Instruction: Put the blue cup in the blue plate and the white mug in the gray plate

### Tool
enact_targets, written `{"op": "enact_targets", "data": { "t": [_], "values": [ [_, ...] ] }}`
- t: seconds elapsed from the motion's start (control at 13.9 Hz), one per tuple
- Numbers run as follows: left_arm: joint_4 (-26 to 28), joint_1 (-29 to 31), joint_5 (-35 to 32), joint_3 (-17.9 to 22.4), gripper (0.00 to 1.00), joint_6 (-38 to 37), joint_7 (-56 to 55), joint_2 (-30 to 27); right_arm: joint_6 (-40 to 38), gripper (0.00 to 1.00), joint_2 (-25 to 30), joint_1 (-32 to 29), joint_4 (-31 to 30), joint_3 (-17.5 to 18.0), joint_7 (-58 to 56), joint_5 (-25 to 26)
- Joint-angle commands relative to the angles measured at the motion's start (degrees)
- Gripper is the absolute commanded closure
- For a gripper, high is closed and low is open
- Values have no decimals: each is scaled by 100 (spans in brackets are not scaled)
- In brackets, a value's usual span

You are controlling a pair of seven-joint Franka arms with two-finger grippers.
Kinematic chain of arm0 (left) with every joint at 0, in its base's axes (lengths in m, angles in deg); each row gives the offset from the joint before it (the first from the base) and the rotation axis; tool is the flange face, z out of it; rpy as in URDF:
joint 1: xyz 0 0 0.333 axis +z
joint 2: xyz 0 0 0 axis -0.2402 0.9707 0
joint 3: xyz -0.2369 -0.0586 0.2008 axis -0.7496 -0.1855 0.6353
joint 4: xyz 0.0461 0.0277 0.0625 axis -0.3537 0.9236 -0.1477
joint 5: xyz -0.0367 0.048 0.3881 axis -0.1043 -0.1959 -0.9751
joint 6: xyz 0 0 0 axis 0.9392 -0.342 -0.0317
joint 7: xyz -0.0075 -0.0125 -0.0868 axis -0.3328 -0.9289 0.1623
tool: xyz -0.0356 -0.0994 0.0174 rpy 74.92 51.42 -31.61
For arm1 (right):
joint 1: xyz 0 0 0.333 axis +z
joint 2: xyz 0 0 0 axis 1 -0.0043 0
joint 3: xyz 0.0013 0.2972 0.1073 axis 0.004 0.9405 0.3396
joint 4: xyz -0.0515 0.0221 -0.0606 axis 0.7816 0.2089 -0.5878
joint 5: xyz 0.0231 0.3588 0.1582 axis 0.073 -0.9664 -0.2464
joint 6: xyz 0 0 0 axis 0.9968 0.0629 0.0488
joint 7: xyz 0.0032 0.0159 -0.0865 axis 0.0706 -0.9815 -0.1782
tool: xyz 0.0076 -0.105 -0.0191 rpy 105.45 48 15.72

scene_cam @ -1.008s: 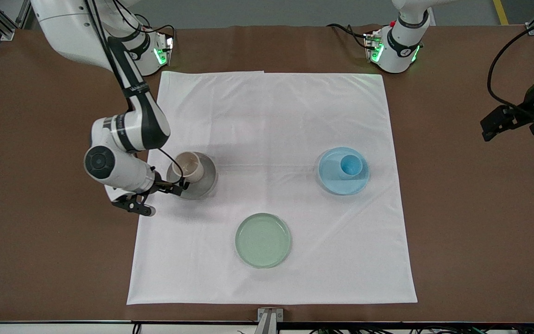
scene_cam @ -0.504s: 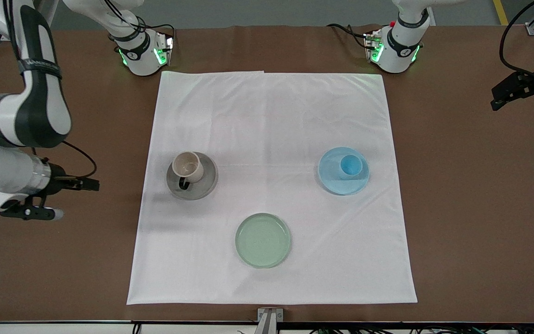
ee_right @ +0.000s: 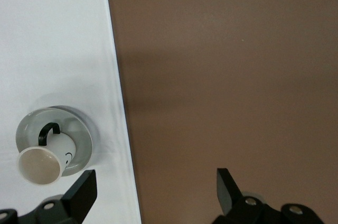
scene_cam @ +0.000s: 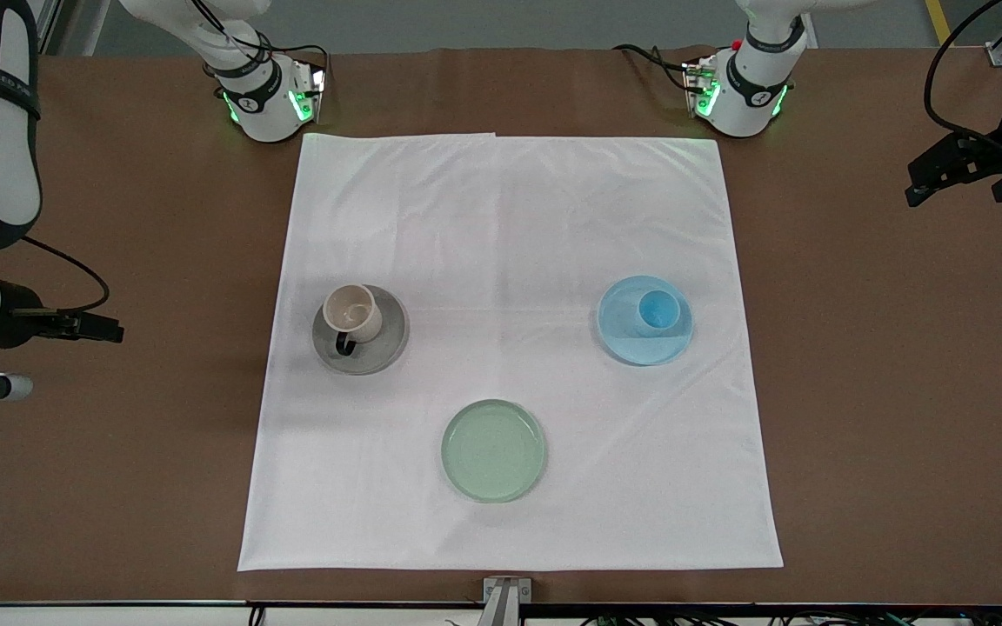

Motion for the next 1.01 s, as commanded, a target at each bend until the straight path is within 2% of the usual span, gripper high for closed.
{"op": "enact_targets", "data": {
  "t": [0.0, 0.22, 0.43, 0.58, 0.79, 0.94],
  "values": [
    [175, -21, 135, -39, 0, 106, -31, -137, -212, 0, -7, -189, 300, 104, 14, 19],
    [184, 5, 135, -75, 0, 106, -32, -137, -256, 0, 2, -146, 424, 139, 32, 19],
    [193, -13, 91, -240, 0, 106, -49, -110, -705, 0, 20, -137, 424, 139, 50, 46],
    [193, 23, 91, -250, 0, 106, -49, -102, -687, 0, 317, -216, 320, 121, -3, -16],
    [193, 14, 91, -250, 0, 167, -49, -93, -574, 0, 1001, -242, -417, 104, -12, -7],
    [193, 14, 91, -259, 0, 167, -49, -75, -223, 0, 1660, -234, -1224, 112, -12, 19]
  ]
}}
